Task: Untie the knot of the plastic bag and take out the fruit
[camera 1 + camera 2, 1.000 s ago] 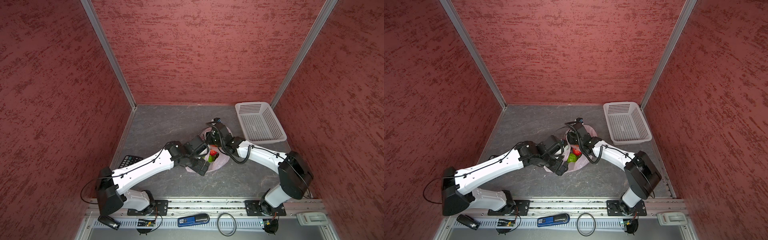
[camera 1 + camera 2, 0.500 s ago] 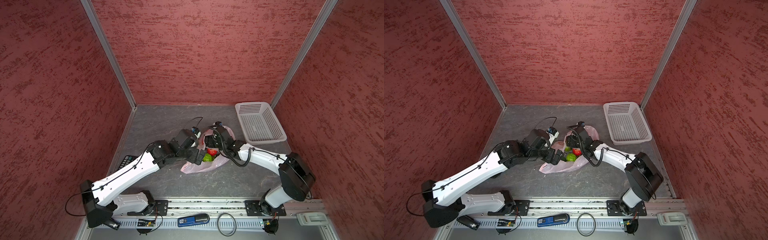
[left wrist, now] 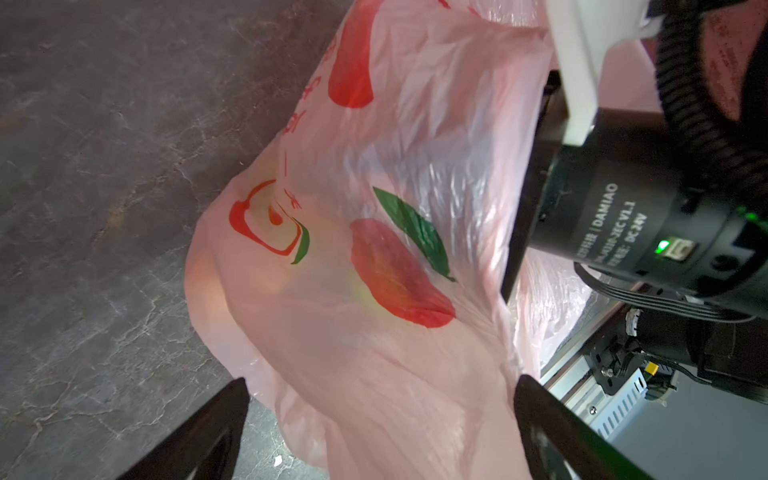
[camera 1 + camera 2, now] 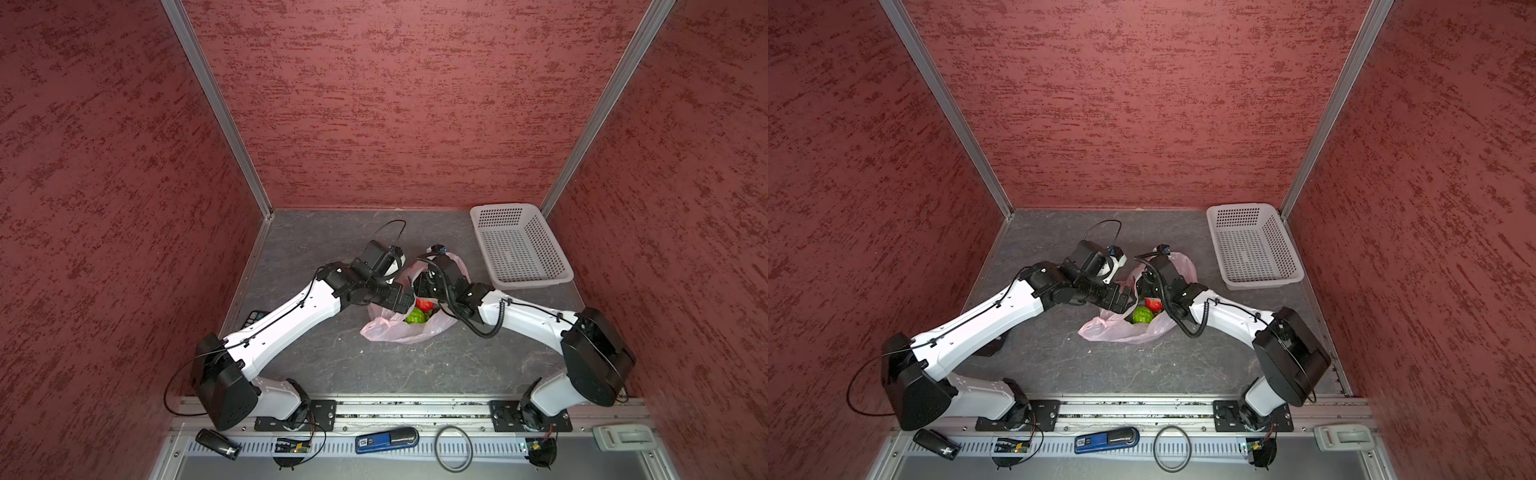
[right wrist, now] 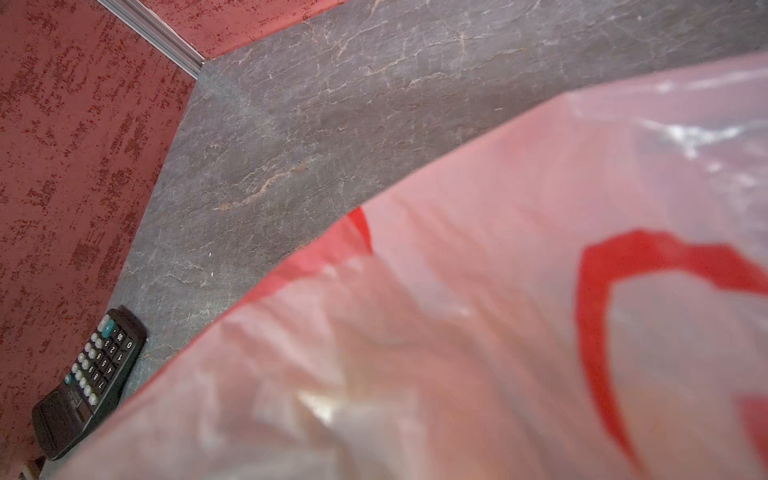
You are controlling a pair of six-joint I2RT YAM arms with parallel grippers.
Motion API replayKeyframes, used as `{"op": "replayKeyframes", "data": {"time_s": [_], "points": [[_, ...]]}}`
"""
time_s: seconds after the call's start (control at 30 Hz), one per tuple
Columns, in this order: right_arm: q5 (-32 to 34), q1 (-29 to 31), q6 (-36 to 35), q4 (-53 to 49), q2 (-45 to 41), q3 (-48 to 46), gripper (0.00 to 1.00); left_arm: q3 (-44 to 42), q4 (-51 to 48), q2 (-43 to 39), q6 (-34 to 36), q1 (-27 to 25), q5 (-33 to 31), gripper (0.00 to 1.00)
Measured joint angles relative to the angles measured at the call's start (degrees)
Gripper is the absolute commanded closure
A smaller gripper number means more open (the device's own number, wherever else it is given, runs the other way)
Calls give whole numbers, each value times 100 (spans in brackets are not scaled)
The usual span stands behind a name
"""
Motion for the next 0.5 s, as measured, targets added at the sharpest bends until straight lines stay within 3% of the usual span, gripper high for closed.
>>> {"op": "replayKeyframes", "data": {"time_s": [0.17,0.3,0.4,0.5], "points": [[28,0,37,-2,-170,-90,17,-195,39,-85,90,31,225,1],[48,0,61,-2,-201,-105,17,-557,35,-103,133,31,385,10],[57,0,76,2,-201,-105,17,-656,-4,-74,173,31,420,23],[59,0,81,2,-201,-105,17,-656,17,17,199,68,358,48]]}}
